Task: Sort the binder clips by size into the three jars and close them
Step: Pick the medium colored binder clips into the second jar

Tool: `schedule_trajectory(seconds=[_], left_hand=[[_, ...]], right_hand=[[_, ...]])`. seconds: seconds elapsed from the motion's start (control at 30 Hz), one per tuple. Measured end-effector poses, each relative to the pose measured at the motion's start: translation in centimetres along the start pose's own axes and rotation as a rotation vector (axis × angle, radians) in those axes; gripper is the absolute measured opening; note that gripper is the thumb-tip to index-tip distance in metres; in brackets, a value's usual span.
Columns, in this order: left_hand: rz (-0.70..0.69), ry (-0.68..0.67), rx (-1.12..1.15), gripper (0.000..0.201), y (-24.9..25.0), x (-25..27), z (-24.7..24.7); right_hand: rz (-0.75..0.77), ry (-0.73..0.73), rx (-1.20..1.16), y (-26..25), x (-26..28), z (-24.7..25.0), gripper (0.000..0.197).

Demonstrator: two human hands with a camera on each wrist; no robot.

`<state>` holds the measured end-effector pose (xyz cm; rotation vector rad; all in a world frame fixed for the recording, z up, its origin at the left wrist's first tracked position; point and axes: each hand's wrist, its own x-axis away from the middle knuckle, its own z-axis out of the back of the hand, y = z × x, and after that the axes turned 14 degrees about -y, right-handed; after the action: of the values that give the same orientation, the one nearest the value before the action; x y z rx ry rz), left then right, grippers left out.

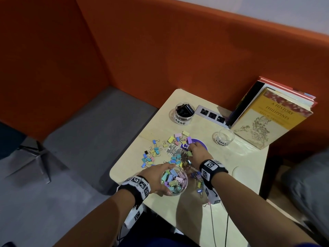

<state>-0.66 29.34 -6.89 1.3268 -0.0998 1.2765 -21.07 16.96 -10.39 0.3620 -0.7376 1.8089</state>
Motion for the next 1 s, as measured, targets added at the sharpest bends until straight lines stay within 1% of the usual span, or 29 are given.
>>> schedule_trajectory(seconds=[0.07, 0.1, 0.17, 0.23, 0.3, 0.4, 0.47, 0.6, 0.67, 0.73, 0.8, 0.87, 0.93, 1.0], left_hand=[[0.004, 0.006, -0.021, 0.098, 0.0, 0.0, 0.0], [0.002, 0.011, -0.030, 0.098, 0.1, 0.0, 0.0], [-0.002, 0.014, -0.032, 0.098, 0.1, 0.1, 0.0], [-0.005, 0.009, -0.026, 0.097, 0.0, 0.0, 0.0], [-0.005, 0.007, -0.021, 0.097, 0.0, 0.0, 0.0], [-0.002, 0.004, -0.027, 0.098, -0.1, 0.0, 0.0], [0.001, 0.001, -0.030, 0.098, -0.1, -0.1, 0.0], [0.003, 0.010, -0.045, 0.098, -0.2, -0.2, 0.0], [0.003, 0.016, -0.073, 0.099, -0.2, -0.2, 0.0], [0.002, 0.014, -0.053, 0.099, -0.3, -0.3, 0.0], [-0.003, 0.013, -0.046, 0.099, -0.4, -0.3, 0.0], [-0.008, 0.014, -0.052, 0.097, -0.4, -0.3, 0.0], [-0.019, 0.010, -0.041, 0.092, -0.4, -0.3, 0.0], [-0.016, 0.007, -0.025, 0.089, -0.4, -0.3, 0.0]], right_hand=[[-0.002, 0.001, 0.006, -0.1, 0.1, -0.1, 0.038], [-0.003, -0.007, -0.002, -0.1, 0.2, -0.1, 0.038], [-0.012, -0.036, -0.021, 0.0, 0.2, -0.2, 0.046], [-0.031, -0.059, -0.001, 0.1, 0.3, -0.2, 0.046], [-0.050, -0.056, -0.014, 0.3, 0.5, -0.2, 0.039], [-0.052, -0.027, -0.019, 0.6, 1.0, -0.1, 0.021], [-0.056, -0.012, -0.005, 0.6, 1.4, 0.2, 0.013], [-0.046, -0.031, -0.049, 0.9, 2.5, 0.5, 0.021], [-0.039, -0.044, -0.127, 1.0, 2.9, 0.5, 0.021], [-0.037, -0.033, -0.254, 1.0, 3.4, 0.8, 0.022], [0.005, 0.007, -0.373, 0.8, 3.9, 1.4, 0.020], [0.085, 0.016, -0.551, 0.2, 4.6, 2.1, 0.017], [0.201, -0.073, -0.647, -0.3, 5.2, 2.7, 0.019], [0.289, -0.238, -0.585, -0.6, 5.4, 2.7, 0.021]])
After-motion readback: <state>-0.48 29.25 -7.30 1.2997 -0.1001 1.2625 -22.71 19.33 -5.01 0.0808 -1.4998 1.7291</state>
